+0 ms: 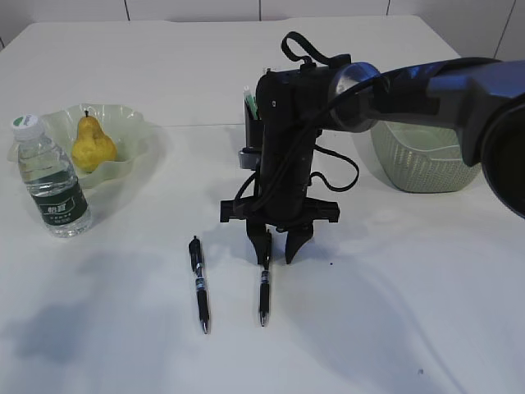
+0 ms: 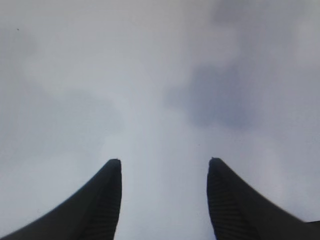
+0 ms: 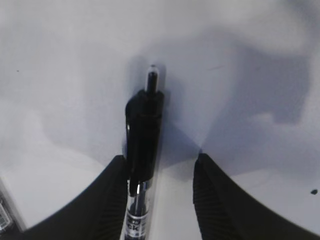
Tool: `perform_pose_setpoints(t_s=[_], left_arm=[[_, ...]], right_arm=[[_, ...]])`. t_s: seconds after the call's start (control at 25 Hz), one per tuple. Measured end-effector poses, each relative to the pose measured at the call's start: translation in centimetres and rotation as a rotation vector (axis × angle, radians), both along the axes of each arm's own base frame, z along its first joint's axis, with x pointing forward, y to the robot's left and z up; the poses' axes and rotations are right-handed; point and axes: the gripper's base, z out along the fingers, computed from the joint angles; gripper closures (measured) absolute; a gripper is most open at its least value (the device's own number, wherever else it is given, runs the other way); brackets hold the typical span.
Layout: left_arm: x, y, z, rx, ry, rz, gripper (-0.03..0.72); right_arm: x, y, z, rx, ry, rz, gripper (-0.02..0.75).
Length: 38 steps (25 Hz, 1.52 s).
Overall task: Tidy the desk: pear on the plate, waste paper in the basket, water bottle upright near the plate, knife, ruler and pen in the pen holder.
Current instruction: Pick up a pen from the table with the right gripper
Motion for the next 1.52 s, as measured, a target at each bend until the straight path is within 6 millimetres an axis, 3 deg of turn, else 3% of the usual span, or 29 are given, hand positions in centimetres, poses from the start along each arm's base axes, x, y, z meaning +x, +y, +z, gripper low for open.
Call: perform_pose_setpoints(t_s=[1.52], left_arm=[[-0.07, 0.04, -0.04, 0.005, 0.008, -0.001, 0.304]], right_arm=[[0.42, 0.11, -0.01, 0.011, -0.043, -0.025, 0.386]])
